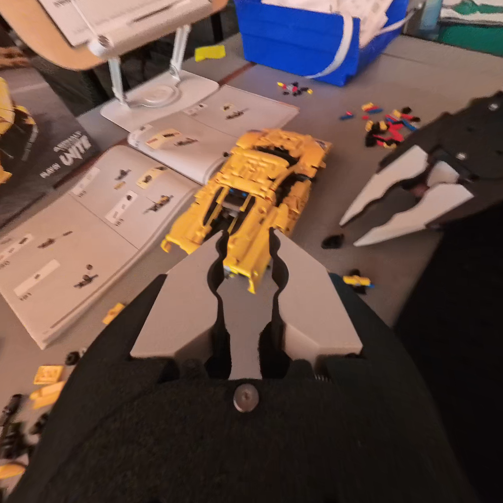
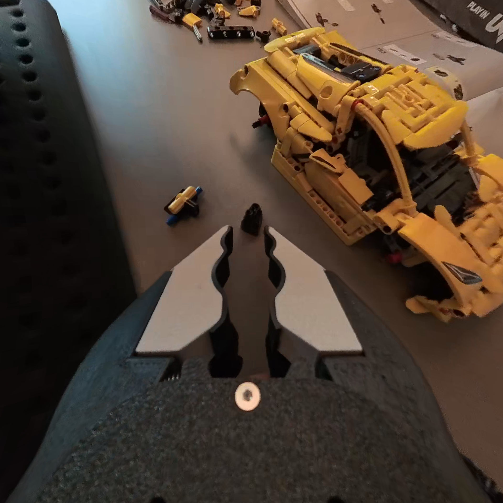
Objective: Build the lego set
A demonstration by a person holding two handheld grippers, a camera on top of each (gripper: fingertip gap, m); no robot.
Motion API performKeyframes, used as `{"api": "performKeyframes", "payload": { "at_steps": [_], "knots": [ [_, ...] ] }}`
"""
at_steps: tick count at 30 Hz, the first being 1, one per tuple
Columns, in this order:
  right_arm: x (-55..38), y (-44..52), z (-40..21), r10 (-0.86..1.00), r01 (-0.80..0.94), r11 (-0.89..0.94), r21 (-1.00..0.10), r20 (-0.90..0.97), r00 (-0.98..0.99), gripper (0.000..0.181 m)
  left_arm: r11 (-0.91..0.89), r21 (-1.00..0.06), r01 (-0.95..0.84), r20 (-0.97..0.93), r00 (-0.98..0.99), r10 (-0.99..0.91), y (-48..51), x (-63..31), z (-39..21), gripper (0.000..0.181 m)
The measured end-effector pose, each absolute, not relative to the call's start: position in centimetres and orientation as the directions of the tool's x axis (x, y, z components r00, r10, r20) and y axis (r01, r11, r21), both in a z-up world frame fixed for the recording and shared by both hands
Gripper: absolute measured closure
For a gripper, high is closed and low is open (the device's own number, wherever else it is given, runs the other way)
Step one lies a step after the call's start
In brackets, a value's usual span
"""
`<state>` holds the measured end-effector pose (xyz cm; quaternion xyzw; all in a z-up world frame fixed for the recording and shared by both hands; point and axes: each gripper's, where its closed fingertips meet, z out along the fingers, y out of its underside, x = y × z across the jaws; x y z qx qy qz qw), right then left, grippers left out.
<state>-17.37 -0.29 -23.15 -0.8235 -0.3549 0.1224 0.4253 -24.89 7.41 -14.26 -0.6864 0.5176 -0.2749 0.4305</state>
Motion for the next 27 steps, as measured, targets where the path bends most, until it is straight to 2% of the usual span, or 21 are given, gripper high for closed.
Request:
{"api": "performKeyframes", "payload": {
  "at_steps": [5, 9, 11, 15, 20, 24, 27],
  "knots": [
    [-18.0, 0.3, -23.7, 0.702, 0.504, -0.396, -0.768, 0.101, 0.705, 0.166, -0.151, -0.818, -0.555, -0.043, 0.321, -0.946, 5.2, -26.4, -16.9, 0.156],
    [-17.7, 0.8, -23.6, 0.689, 0.503, -0.396, -0.769, 0.114, 0.716, 0.175, -0.171, -0.82, -0.546, 0.002, 0.296, -0.955, 4.4, -26.1, -17.6, 0.156],
    [-17.6, 0.8, -23.4, 0.683, 0.457, -0.422, -0.783, 0.057, 0.729, 0.177, -0.173, -0.824, -0.539, 0.023, 0.273, -0.962, 4.1, -25.7, -17.6, 0.156],
    [-18.2, 1.0, -20.4, 0.651, 0.156, -0.5, -0.852, -0.251, 0.717, 0.178, -0.173, -0.855, -0.49, 0.083, 0.2, -0.976, 2.9, -24.4, -16.8, 0.156],
    [-18.9, 1.0, -16.2, 0.616, -0.204, -0.577, -0.791, -0.585, 0.528, 0.178, -0.164, -0.904, -0.394, 0.126, 0.12, -0.985, 1.6, -22.8, -15.4, 0.15],
    [-19.6, 1.0, -14.1, 0.609, -0.339, -0.619, -0.709, -0.705, 0.364, 0.178, -0.123, -0.942, -0.312, 0.105, 0.073, -0.992, 1.0, -21.8, -14.1, 0.146],
    [-19.9, 1.2, -13.8, 0.607, -0.354, -0.628, -0.694, -0.72, 0.335, 0.178, -0.066, -0.96, -0.272, 0.052, 0.058, -0.997, 1.0, -21.4, -13.6, 0.144]
  ]
}}
